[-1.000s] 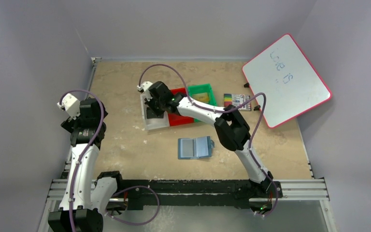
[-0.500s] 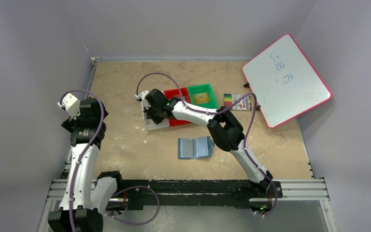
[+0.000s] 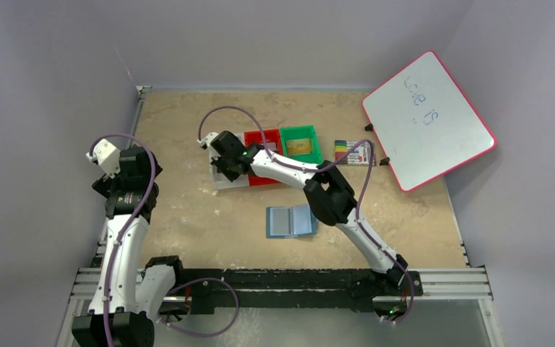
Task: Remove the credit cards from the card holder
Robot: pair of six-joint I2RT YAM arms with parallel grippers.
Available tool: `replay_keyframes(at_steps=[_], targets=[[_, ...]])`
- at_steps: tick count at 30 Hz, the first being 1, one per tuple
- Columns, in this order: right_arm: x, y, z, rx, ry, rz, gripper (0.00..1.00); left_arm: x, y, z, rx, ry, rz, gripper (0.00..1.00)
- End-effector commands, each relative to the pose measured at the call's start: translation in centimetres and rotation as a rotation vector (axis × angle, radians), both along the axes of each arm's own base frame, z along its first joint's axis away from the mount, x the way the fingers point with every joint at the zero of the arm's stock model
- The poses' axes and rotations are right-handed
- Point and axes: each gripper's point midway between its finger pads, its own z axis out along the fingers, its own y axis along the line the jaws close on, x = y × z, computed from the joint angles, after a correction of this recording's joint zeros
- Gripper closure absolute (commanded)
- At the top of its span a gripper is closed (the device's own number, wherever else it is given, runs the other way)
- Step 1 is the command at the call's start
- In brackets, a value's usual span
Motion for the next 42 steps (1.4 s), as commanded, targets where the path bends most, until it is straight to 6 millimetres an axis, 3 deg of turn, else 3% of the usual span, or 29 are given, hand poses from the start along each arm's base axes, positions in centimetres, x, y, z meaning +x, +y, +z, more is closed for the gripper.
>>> replay_keyframes(at_steps=[1, 7, 17, 22, 27, 42], targets=[[1.4, -2.2, -1.7, -0.105, -0.06, -0.088, 1.0, 0.6, 0.2, 1.2, 0.014, -0.041, -0.006, 0.02], [3.1, -1.1, 0.7, -0.05, -0.139, -0.088, 1.0, 0.7, 0.1, 1.2, 0.01, -0.04, -0.013, 0.02], [4.0, -1.1, -1.3, -0.071, -0.106, -0.06, 1.0, 0.8, 0.0, 1.1, 0.006, -0.039, -0.018, 0.02], [5.8, -2.1, 0.0, -0.055, -0.164, -0.146, 1.0, 0.8, 0.0, 1.0, 0.004, -0.039, -0.021, 0.02], [7.2, -1.8, 1.5, -0.011, -0.212, -0.186, 0.99, 0.9, -0.1, 1.0, 0.002, -0.038, -0.025, 0.02], [7.9, -1.6, 1.0, 0.034, -0.217, -0.247, 0.89, 1.0, -0.2, 0.9, -0.003, -0.035, -0.031, 0.02]])
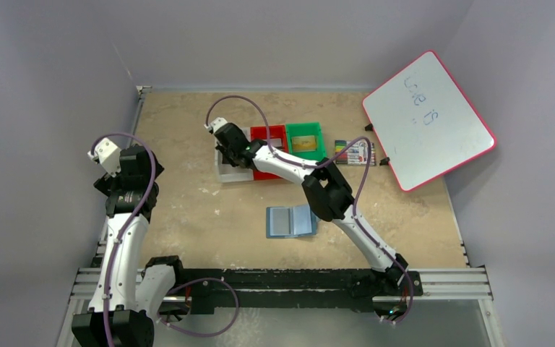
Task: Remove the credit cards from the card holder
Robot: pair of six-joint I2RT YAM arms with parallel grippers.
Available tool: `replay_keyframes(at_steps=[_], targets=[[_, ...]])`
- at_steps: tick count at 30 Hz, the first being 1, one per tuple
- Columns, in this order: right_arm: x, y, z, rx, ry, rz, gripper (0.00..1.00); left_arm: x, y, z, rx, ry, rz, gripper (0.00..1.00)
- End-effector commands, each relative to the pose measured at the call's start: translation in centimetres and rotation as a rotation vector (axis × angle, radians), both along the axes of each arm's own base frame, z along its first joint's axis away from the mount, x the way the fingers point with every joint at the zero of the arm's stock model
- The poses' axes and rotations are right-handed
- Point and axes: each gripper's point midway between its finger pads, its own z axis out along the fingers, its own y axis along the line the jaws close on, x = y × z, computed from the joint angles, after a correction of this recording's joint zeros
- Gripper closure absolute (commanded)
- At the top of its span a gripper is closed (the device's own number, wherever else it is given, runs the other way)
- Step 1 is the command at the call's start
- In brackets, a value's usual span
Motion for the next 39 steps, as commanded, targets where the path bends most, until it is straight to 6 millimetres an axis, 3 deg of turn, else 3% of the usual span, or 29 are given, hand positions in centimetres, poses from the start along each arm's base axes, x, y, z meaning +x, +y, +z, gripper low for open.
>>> replay_keyframes(at_steps=[1, 4, 10, 13, 15, 18, 22, 25, 29, 33, 36, 39], targets=[[0.6, 0.0, 0.4, 0.04, -0.013, -0.036, 0.89, 0.6, 0.2, 1.1, 0.014, -0.035, -0.006, 0.02], [0.5, 0.4, 2.7, 0.083, -0.039, -0.01, 0.85, 0.6, 0.2, 1.1, 0.014, -0.035, -0.007, 0.02], [-0.5, 1.4, 11.7, 0.245, -0.127, 0.055, 0.78, 0.7, 0.1, 1.0, 0.01, -0.028, -0.02, 0.02], [-1.9, 0.9, 15.6, 0.327, -0.161, 0.084, 0.74, 0.7, 0.0, 1.0, 0.008, -0.025, -0.024, 0.02], [-3.5, 0.4, 18.4, 0.395, -0.184, 0.129, 0.62, 0.7, -0.1, 1.0, 0.006, -0.024, -0.029, 0.02], [-5.1, -1.4, 20.0, 0.435, -0.202, 0.112, 0.6, 0.8, -0.2, 0.9, 0.003, -0.019, -0.042, 0.02], [-7.6, -5.7, 19.3, 0.484, -0.151, -0.022, 0.59, 1.0, -0.7, 0.7, -0.008, -0.009, -0.08, 0.02], [-11.2, -9.4, 15.5, 0.529, 0.005, -0.151, 0.52, 1.3, -1.4, 0.5, -0.029, -0.014, -0.118, 0.01], [-15.7, -12.1, 11.9, 0.654, 0.173, -0.251, 0.48, 1.7, -3.6, -0.8, -0.111, -0.006, -0.219, 0.05], [-19.5, -13.2, 9.1, 0.701, 0.307, -0.248, 0.51, 2.6, -8.7, -1.4, -0.3, -0.056, -0.433, 0.12], [-20.8, -14.4, 7.4, 0.67, 0.334, -0.273, 0.51, 3.1, -12.9, 0.8, -0.414, -0.175, -0.62, 0.12], [-21.4, -16.0, 5.5, 0.597, 0.343, -0.33, 0.51, 2.4, -15.6, 1.9, -0.451, -0.207, -0.719, 0.12]])
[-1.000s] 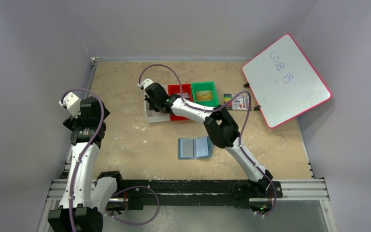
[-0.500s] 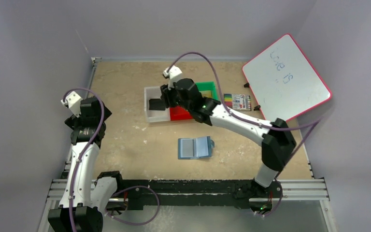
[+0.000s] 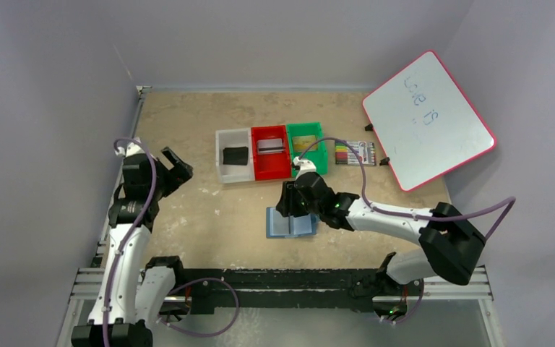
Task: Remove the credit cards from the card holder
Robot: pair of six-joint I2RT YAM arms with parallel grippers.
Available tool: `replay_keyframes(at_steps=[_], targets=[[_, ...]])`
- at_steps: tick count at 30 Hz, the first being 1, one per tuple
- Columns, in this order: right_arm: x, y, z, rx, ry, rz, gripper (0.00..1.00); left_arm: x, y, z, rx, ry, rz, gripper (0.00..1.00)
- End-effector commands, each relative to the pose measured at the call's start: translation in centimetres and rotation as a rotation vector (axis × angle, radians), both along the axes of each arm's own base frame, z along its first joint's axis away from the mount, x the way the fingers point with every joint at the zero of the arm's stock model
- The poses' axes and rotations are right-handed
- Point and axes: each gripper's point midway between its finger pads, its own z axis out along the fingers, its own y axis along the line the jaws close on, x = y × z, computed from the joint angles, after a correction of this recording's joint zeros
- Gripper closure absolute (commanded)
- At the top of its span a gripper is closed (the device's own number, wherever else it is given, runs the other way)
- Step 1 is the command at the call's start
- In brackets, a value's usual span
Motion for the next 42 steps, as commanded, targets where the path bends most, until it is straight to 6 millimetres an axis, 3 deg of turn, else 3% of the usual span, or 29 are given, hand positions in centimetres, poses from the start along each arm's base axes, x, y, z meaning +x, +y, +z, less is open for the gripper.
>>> replay_keyframes(at_steps=[1, 9, 12, 16, 20, 30, 38, 42], targets=[[-0.2, -0.1, 1.1, 0.049, 0.008, -0.062, 0.51, 0.2, -6.1, 3.4, -0.138, -0.137, -0.236, 0.12], [-1.0, -0.4, -1.0, 0.02, 0.033, -0.031, 0.5, -1.4, -14.0, -0.1, -0.222, -0.109, -0.358, 0.21], [-0.8, -0.1, -1.3, -0.004, 0.034, -0.019, 0.49, -1.7, -15.6, -1.7, -0.163, -0.055, -0.376, 0.23], [-0.5, -0.4, -1.7, -0.055, 0.026, -0.016, 0.48, -2.4, -17.3, -2.4, -0.083, -0.035, -0.388, 0.23], [-0.6, -0.4, -1.8, -0.102, 0.014, 0.005, 0.45, -2.4, -17.5, -3.0, -0.062, -0.033, -0.359, 0.23], [-0.9, 0.4, -2.7, -0.209, -0.004, -0.005, 0.44, -2.8, -14.9, -3.7, -0.018, -0.023, -0.243, 0.23], [-1.2, -0.8, -5.1, -0.364, 0.019, -0.071, 0.45, -2.8, -14.4, -3.5, 0.0, -0.025, -0.234, 0.23], [-1.7, -1.2, -7.3, -0.422, 0.044, -0.056, 0.46, -2.8, -14.3, -3.6, 0.008, -0.019, -0.233, 0.23]])
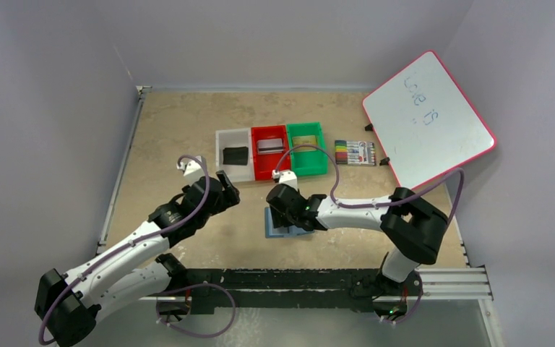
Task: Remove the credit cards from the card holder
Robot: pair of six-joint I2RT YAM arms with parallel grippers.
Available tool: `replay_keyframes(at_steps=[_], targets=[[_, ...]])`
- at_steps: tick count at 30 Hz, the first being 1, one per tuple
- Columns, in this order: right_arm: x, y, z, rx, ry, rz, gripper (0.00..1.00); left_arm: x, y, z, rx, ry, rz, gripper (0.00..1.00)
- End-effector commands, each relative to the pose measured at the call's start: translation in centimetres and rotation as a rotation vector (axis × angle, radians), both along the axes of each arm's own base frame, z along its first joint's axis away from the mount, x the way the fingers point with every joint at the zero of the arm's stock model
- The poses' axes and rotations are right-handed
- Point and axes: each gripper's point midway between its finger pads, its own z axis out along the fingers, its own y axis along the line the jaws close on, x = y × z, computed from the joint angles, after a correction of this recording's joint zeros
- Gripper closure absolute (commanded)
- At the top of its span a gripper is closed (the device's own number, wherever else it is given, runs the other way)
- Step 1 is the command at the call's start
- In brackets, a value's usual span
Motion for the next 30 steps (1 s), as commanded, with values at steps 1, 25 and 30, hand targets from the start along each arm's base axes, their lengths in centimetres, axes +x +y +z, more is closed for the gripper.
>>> replay_keyframes(at_steps=[1, 25, 30], targets=[[-0.2, -1.7, -2.2, -0.119, 0.013, -0.044, 0.46, 0.5, 0.1, 1.2, -0.009, -0.032, 0.021, 0.23], [1.0, 1.1, -0.9, 0.232, 0.089, 0.02, 1.0, 0.1, -5.6, -0.4, -0.168, 0.017, -0.183, 0.23], [1.6, 0.7, -0.3, 0.4, 0.127, -0.005, 1.0, -0.2, -7.5, -1.0, -0.257, 0.024, -0.236, 0.23]])
